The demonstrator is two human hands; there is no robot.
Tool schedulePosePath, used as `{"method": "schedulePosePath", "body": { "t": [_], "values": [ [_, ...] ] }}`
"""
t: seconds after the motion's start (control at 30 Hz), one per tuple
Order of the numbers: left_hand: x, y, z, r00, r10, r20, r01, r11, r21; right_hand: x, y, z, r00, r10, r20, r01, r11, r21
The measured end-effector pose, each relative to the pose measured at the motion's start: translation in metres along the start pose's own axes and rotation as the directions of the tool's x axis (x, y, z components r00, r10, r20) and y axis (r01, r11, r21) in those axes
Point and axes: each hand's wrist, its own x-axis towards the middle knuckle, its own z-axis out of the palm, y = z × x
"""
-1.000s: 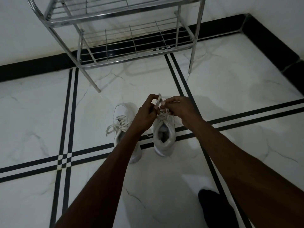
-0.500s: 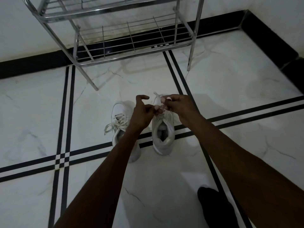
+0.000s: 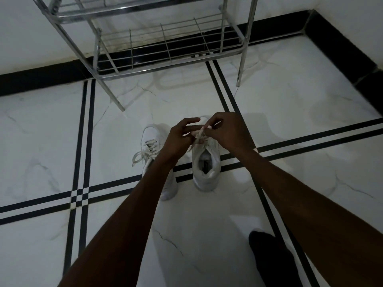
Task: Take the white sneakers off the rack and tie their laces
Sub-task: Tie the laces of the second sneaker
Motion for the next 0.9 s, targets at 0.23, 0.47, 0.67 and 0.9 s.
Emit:
{"method": "schedulePosePath", "body": {
  "t": [0.23,0.47,0.67,0.9],
  "values": [
    [0.006,0.002,0.001,0.988,0.049,-0.144,-0.012,0.969,0.248,-0.002,0.001,-0.011,0.970,0.233,0.070,-0.243,0.916,0.319],
    [-0.027,-0.021,-0.010,0.923,0.071,-0.377,0.176,0.795,0.580,-0.034,0.060,-0.042,0.765,0.638,0.086,-0.607,0.670,0.427],
    [-0.034,-0.016,-0.002,0.917,0.129,-0.378,0.244,0.569,0.785,-0.033,0.067,-0.029,0.649,0.756,0.089,-0.695,0.540,0.474],
    [-0.037,-0.017,-0.001,0.917,0.095,-0.387,0.287,0.515,0.807,-0.028,0.070,-0.023,0.638,0.770,0.014,-0.711,0.582,0.395]
  ]
}}
